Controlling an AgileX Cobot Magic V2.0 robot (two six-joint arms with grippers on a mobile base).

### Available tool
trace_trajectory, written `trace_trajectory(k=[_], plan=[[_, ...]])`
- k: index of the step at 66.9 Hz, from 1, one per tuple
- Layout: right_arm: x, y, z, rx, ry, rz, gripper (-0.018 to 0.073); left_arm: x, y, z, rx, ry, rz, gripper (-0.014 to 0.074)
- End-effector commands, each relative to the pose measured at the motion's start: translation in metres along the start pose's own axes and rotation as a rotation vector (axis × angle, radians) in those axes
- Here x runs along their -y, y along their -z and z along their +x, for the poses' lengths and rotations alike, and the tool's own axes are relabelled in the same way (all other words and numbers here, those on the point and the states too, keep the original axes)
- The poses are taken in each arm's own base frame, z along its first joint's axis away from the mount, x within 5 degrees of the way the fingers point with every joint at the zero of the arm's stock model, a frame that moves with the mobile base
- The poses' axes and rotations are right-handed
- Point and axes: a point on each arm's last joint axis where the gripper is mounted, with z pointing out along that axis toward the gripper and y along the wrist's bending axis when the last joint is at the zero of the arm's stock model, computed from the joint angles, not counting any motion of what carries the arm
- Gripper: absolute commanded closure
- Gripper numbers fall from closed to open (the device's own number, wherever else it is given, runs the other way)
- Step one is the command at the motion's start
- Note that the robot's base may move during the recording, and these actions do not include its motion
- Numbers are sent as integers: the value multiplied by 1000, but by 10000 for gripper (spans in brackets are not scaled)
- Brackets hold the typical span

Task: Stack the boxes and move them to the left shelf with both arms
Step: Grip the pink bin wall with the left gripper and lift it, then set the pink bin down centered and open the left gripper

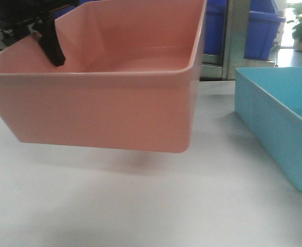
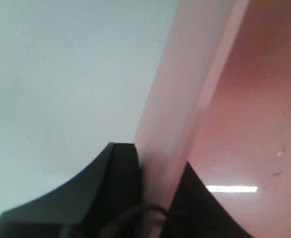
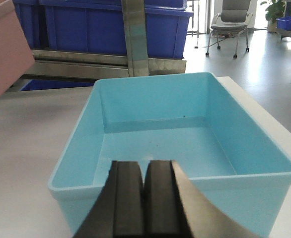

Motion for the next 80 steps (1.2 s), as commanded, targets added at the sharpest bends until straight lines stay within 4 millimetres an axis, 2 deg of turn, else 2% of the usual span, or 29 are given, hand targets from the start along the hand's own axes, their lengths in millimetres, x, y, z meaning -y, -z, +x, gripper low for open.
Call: trace_trajectory(k=[1,25,39,49,80], plan=[[-1,3,-17,136,11,-4,503,14,16,-9,104,62,55,597],[-1,3,-17,137,11,-4,503,11,-40,-3,-17,124,22,598],[-1,3,-17,137,11,-4,503,9,-59,3,-80,89,0,598],[-1,3,-17,137,11,-4,503,7,-64,6,-112,18,-15,598],[-1,3,-17,137,11,-4,503,5,-69,7,-124,26,-23,596]])
